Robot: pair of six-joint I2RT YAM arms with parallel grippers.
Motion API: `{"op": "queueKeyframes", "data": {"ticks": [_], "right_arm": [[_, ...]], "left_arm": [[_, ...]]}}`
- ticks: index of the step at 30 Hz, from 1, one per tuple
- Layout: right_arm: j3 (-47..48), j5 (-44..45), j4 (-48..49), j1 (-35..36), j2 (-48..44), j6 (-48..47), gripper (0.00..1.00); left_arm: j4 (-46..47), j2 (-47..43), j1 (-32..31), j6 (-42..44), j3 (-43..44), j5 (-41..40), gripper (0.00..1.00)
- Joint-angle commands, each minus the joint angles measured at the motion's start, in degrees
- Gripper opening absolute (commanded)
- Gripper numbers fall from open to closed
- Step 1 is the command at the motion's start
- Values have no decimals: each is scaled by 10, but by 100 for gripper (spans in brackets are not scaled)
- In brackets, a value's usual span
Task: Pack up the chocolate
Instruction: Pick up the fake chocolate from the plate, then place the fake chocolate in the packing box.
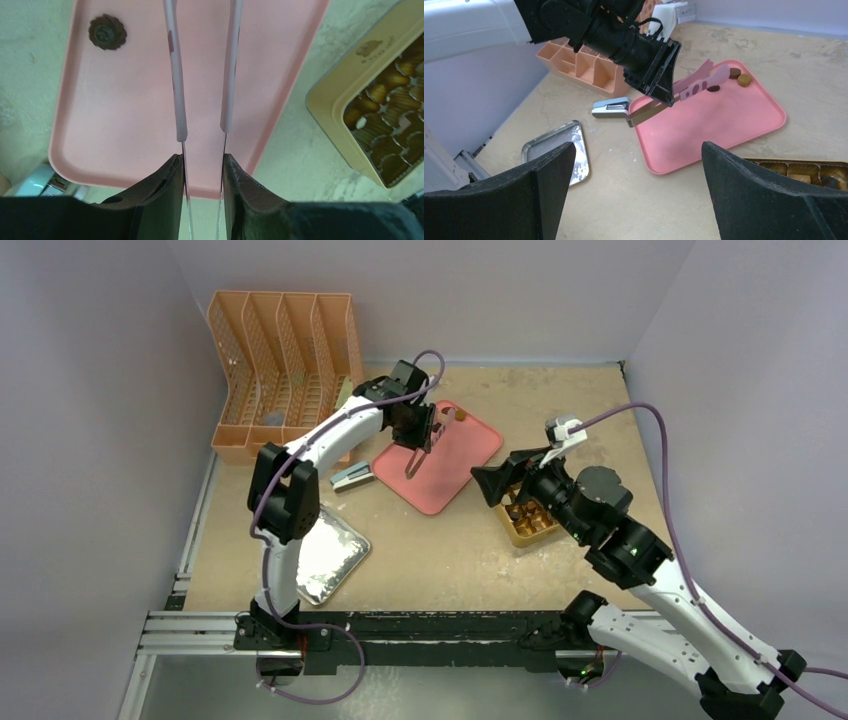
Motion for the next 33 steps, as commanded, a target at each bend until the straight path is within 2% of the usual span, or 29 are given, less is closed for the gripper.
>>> {"op": "queueKeyframes", "data": {"ticks": [1, 11, 18, 27, 33], "right_arm": [[40, 3, 7, 0, -19, 9, 97], [61, 2, 1, 0, -16, 14, 97], [70, 8, -3, 0, -25, 18, 97], [75, 26, 4, 0, -40, 18, 97], [71, 31, 6, 0, -45, 20, 97]], "left_arm": [[60, -86, -1, -21, -48, 55, 30], [108, -172, -67, -56, -137, 81, 30], [195, -205, -126, -118, -202, 106, 29], [325, -197, -209, -203, -265, 123, 29], [341, -162, -250, -214, -248, 122, 29]]}}
